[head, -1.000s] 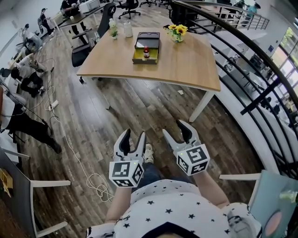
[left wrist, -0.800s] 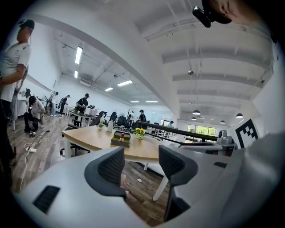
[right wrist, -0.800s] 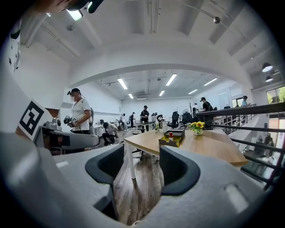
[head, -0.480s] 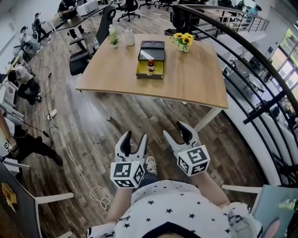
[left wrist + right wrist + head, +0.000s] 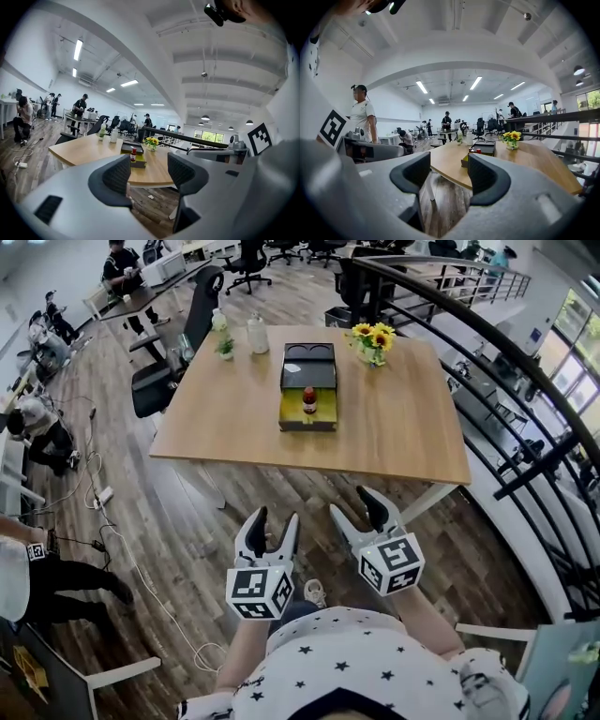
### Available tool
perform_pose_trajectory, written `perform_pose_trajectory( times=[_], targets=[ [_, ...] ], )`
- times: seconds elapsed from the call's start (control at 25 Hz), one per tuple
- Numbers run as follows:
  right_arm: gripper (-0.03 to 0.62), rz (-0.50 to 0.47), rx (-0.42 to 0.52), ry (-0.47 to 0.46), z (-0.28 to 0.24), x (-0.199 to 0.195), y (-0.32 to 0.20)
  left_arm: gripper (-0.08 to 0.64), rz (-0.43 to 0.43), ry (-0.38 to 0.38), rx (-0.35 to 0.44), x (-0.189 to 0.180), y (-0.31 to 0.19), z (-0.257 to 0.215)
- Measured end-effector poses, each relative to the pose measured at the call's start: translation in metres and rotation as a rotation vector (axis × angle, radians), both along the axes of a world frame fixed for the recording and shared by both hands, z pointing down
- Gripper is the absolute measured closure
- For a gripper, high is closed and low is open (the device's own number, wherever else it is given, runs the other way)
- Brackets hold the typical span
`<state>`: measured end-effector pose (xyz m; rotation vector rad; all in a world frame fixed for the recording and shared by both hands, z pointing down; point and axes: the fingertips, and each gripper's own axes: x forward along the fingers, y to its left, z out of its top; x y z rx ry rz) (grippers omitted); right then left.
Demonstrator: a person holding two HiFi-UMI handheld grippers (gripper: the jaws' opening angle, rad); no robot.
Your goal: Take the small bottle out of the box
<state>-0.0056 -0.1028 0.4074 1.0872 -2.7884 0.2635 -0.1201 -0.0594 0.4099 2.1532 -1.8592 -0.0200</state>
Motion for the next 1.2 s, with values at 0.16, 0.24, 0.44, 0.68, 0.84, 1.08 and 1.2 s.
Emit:
perform_pose_trajectory(
  times=[0.16, 0.24, 0.44, 0.68, 0.84, 1.08, 1.2],
  targets=[
    [0.360, 0.004, -0.001, 0.006, 0.001, -0.015, -0.025, 0.331, 0.005, 0.004, -0.011, -0.015, -0.025, 0.003],
    [0.360, 0.004, 0.000, 0.009, 0.001, -0.022, -0.037, 0.331, 0.008, 0.012, -0.020, -0.023, -0.037, 0.006],
    [0.360, 0.016, 0.003, 0.010, -0.001, -0.034, -0.059, 0.331, 0.012, 0.020, -0.027, -0.038, -0.058, 0.008],
    [0.360, 0.041, -0.003, 0.013, 0.007, -0.039, -0.087, 0.331, 0.017, 0.021, -0.033, -0.050, -0.084, 0.015],
    [0.360, 0.046, -0.011, 0.020, 0.010, -0.043, -0.103, 0.331, 0.019, 0.036, -0.043, -0.053, -0.094, 0.017],
    [0.360, 0.041, -0.021, 0.033, 0.021, -0.053, -0.136, 0.331, 0.001, 0.043, -0.053, -0.064, -0.121, 0.025],
    [0.360, 0.033, -0.020, 0.027, 0.025, -0.060, -0.158, 0.331, -0.015, 0.044, -0.059, -0.071, -0.139, 0.031]
  ],
)
